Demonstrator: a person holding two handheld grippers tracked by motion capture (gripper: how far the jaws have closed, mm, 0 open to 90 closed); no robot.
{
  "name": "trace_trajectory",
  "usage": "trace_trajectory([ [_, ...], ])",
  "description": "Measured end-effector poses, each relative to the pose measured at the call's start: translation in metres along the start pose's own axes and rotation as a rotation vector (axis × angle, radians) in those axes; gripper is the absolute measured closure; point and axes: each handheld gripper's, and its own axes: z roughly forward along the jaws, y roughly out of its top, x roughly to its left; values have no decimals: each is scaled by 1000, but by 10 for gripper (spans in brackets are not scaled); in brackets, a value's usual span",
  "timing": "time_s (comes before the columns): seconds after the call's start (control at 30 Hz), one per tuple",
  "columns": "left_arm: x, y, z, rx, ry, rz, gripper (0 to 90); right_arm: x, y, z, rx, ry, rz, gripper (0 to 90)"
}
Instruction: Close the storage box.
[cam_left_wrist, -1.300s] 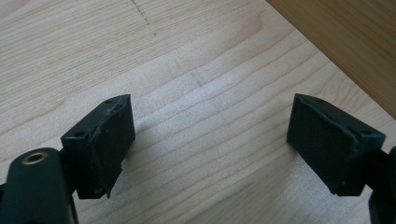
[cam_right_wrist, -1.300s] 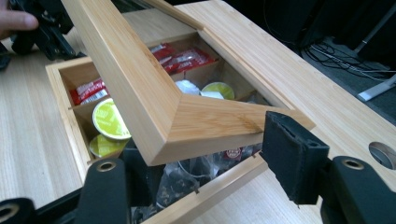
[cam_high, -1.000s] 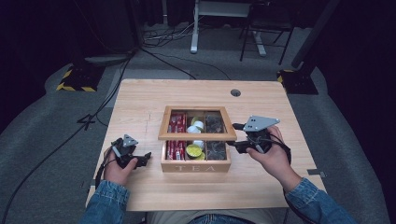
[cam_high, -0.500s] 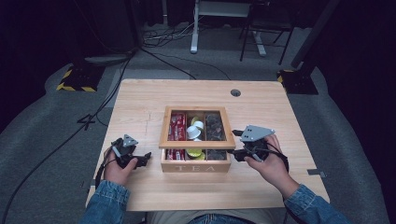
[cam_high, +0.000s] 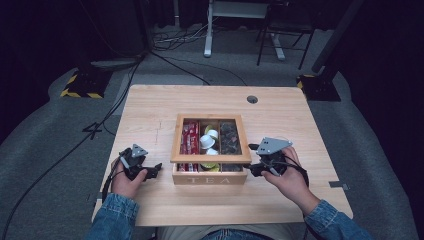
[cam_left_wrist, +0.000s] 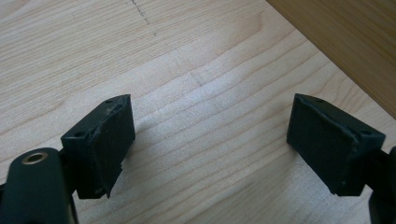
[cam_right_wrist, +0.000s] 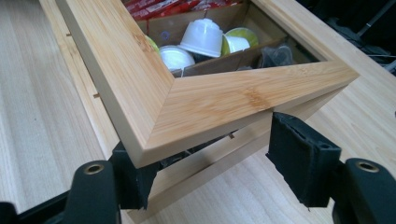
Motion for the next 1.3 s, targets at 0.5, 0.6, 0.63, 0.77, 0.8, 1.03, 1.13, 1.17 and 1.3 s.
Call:
trace_trajectory([
  [0.5,0,0,0,0,0,-1,156,5,-10,9,44,50,4,411],
  [0.6,0,0,0,0,0,0,156,5,-11,9,51,54,11,402],
  [0.63,0,0,0,0,0,0,156,5,-11,9,51,54,11,402],
  [0.77,0,0,0,0,0,0,156,5,-11,9,48,55,18,375],
  [0.8,0,0,0,0,0,0,156,5,-11,8,49,75,27,308],
  [1.03,0,0,0,0,0,0,156,7,-12,5,61,91,36,302],
  [1.13,0,0,0,-1,0,0,156,10,-12,5,80,104,35,284],
  [1.17,0,0,0,0,0,-1,155,11,-12,6,91,110,32,282],
  [1.3,0,0,0,0,0,0,156,14,-16,9,108,99,30,244],
])
